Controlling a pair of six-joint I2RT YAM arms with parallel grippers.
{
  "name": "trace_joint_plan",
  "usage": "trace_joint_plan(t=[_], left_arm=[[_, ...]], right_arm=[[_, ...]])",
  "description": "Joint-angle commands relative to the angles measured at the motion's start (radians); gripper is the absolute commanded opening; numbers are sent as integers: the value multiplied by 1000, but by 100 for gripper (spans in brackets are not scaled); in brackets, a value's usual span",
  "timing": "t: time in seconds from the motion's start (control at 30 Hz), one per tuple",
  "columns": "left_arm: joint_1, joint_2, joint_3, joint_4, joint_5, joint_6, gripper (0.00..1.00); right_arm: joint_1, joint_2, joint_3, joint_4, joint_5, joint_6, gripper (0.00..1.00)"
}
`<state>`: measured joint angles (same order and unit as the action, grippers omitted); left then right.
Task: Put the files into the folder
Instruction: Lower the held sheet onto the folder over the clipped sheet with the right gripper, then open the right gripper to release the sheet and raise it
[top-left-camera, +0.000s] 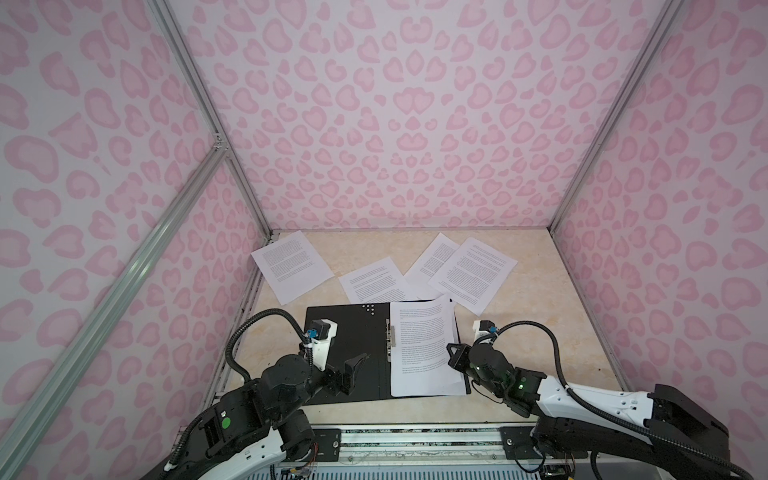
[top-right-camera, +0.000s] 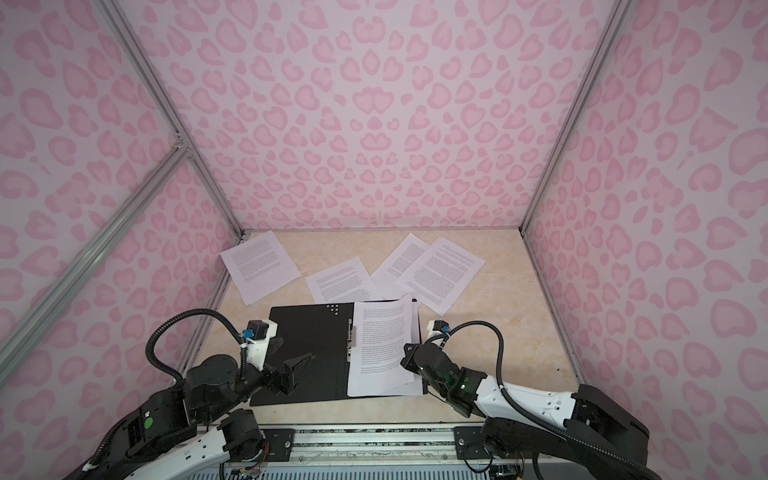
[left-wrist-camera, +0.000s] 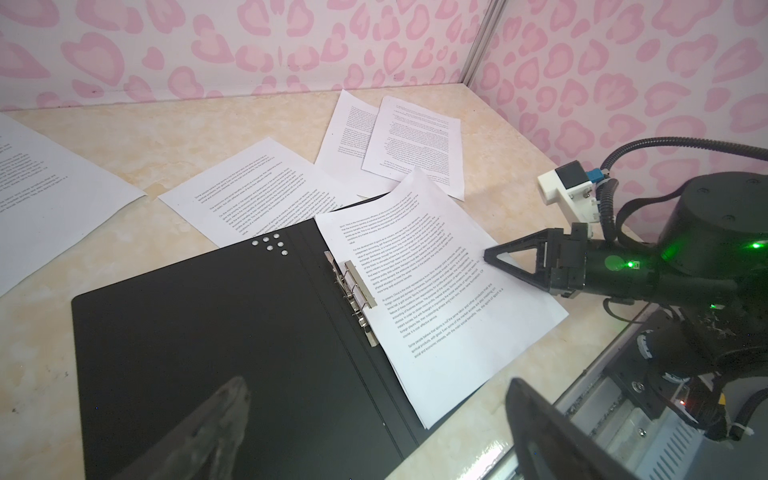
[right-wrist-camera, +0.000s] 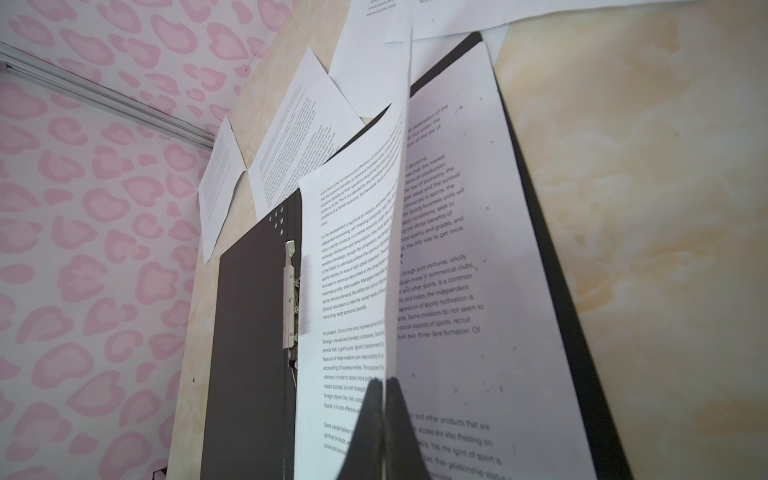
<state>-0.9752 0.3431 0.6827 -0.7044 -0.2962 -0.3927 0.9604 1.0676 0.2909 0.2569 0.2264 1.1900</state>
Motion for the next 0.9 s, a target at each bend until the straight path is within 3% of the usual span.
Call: trace_joint_plan(t=[0.0,0.3,0.5,0.67,0.87], left_arm=[[0,1,-2,23,-9,1,97],[0,0,-2,22,-11,2,97],[0,0,-2,22,-9,2,97],[0,1,-2,22,-10,2,97],[0,2,-2,23,-11,2,97]], right_arm=[[1,13,5,27,-6,-10,0],[1,38,10,43,-22,-19,0],[2,31,13,13,-10,-20,28],[2,41,25,-24,-11,-17,61],[1,55,41,-79,-6,-21,87]])
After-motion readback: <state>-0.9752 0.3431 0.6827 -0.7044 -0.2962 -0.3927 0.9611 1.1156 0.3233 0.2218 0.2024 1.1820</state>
